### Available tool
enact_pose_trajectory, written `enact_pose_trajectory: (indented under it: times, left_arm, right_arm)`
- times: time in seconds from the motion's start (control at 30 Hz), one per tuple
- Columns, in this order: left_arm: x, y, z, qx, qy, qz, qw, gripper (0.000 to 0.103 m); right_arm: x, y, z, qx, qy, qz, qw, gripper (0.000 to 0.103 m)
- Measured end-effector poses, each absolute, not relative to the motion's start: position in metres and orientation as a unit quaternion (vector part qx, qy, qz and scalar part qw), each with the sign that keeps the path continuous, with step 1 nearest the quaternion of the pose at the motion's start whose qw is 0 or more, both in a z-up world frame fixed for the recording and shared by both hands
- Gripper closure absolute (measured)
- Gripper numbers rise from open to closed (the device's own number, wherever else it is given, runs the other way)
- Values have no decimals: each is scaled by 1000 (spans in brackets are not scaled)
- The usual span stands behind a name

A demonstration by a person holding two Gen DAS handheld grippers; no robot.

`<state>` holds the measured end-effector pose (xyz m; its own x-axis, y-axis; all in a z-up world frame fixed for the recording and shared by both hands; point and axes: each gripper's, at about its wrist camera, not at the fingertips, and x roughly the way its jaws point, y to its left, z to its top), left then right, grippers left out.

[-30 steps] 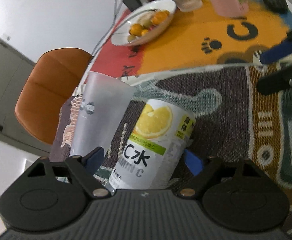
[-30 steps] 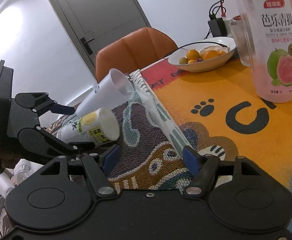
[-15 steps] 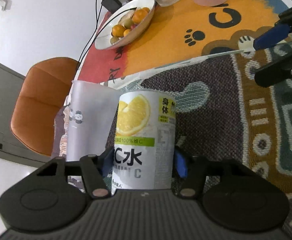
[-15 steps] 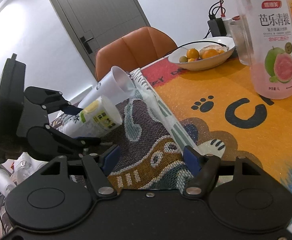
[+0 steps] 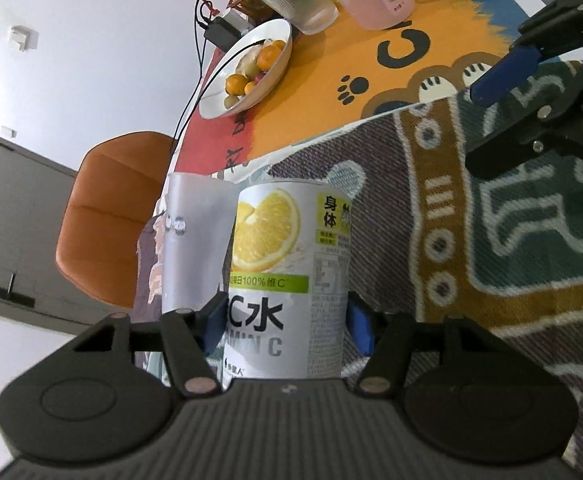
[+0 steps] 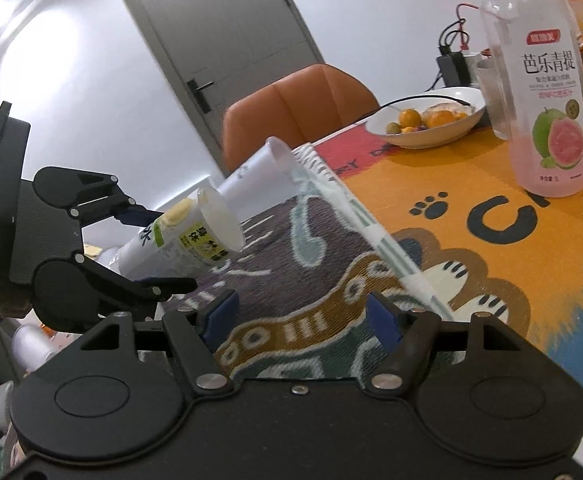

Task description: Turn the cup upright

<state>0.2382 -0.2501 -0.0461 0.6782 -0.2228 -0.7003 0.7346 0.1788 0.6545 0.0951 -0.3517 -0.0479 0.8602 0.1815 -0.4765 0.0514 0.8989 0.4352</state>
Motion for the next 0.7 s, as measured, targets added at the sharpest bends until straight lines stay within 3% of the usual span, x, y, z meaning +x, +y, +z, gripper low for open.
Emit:
enact_pose_trajectory:
  times: [0.7]
  left_arm:
    - [139,-183,-49,510,259,-288,768,42]
  right_arm:
    - [59,-307,-52,182,284,93,937,32]
